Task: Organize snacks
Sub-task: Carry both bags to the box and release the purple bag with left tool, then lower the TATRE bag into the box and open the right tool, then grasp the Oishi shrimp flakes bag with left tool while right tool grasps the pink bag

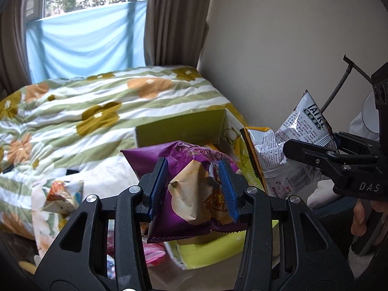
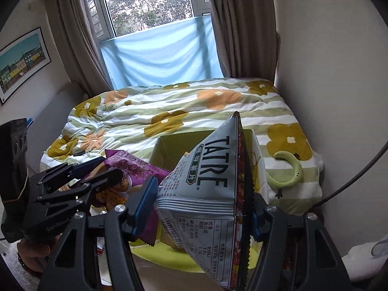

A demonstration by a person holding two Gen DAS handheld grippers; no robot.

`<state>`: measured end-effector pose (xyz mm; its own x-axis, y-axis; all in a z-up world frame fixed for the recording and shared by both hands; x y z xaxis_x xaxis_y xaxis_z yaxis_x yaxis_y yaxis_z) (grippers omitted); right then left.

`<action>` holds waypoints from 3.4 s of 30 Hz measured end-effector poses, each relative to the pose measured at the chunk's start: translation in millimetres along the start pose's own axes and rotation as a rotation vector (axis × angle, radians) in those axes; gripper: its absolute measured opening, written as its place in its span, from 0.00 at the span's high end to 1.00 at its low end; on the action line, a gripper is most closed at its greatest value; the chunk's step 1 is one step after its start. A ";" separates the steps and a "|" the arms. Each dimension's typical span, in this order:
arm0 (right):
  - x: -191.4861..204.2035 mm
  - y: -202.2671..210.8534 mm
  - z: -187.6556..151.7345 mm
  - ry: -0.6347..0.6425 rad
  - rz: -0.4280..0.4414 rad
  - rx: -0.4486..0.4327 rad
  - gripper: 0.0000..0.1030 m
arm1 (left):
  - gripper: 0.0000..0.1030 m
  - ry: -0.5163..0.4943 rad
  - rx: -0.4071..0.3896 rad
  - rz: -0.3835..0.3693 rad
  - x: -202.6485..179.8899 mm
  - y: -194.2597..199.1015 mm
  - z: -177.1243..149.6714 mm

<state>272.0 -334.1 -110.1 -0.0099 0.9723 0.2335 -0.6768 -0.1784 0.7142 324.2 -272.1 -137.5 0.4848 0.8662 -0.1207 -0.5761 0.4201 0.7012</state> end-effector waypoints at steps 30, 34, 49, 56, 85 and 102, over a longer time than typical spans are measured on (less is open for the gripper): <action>-49.6 -79.3 -41.0 -0.009 0.031 0.240 0.38 | 0.00 0.042 0.173 0.267 18.2 -31.0 -63.6; -57.9 -86.7 -49.5 -0.013 0.003 0.215 0.00 | 0.00 0.064 0.196 0.271 21.8 -38.2 -69.6; -48.0 -50.3 -66.1 0.037 0.041 0.178 0.00 | 0.00 0.057 0.184 0.274 14.7 -18.9 -73.7; -22.7 -23.8 -51.7 0.120 0.051 0.126 0.00 | 0.00 0.049 0.142 0.297 22.3 15.6 -62.5; 147.8 -41.7 -144.4 -0.078 0.029 0.059 0.00 | 0.00 -0.011 0.279 0.215 213.5 86.8 -180.8; 171.9 -120.2 -182.3 -0.325 -0.019 0.025 0.00 | 0.00 -0.098 0.361 0.046 200.2 -4.2 -247.9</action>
<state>217.4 -118.1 -276.1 0.2407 0.8773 0.4153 -0.6564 -0.1680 0.7354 260.5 -33.4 -338.8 0.5348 0.8445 -0.0277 -0.3384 0.2441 0.9088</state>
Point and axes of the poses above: each gripper's, at about its wrist camera, not at the fingertips, and y roughly against the way its jaws point, x to its left, z to its top, the point moved 9 cm from there along -y, roughly the way its jaws point, and after that the axes turned 5 degrees about z, right-handed, at the moved point
